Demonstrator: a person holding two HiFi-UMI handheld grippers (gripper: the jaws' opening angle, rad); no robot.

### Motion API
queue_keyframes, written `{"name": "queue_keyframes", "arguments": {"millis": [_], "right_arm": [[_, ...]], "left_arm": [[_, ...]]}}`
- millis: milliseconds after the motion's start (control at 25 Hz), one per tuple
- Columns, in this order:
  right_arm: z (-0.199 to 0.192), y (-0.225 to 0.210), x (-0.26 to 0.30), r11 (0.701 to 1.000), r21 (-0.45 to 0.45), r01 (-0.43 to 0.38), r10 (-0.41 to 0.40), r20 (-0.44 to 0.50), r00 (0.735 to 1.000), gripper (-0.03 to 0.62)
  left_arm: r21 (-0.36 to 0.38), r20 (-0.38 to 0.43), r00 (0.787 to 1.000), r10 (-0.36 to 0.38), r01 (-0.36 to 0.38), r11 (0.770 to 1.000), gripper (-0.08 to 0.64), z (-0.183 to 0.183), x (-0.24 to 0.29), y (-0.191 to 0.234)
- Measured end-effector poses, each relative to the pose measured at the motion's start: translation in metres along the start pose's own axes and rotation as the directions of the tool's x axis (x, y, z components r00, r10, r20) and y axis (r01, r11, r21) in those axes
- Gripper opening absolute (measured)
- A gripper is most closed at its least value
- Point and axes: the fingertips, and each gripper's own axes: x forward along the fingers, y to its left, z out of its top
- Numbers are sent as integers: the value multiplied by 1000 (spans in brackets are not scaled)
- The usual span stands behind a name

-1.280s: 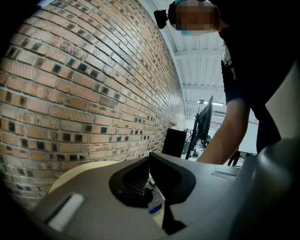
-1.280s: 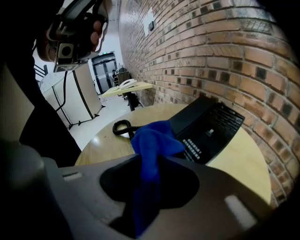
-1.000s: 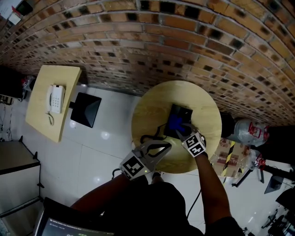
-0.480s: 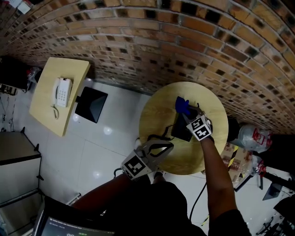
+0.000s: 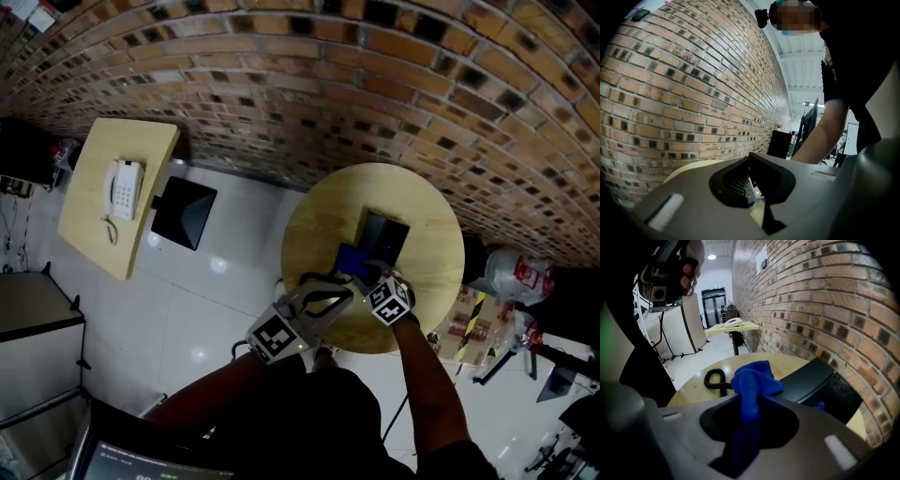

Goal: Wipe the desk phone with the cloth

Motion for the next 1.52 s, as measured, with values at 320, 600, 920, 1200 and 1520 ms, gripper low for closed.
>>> {"name": "queue_keyframes", "arguments": {"millis": [320,600,920,1200,1520], "right_arm": [[-19,43,5,996,67,-52,51,7,999,92],[-5,-28,-51,969,220,115,-153,165,974,92],[-134,-139,-119,778,521,351,-398,-23,917,93],[-212,-105,-109,677,668,310,-290,-145,946,95],[-214,-112,-108,640,691,336,-336,-142,931,141]], "left_arm": [[8,-22,999,-29,29,1000,-11,-4,8,-11],[4,-28,997,-67,67,998,-12,-5,22,-26],[0,-37,993,-111,111,994,-12,-11,35,-42],[-8,-49,991,-125,125,992,-11,-16,43,-49],[-4,-57,990,-131,131,991,-11,-20,47,-57]]}}
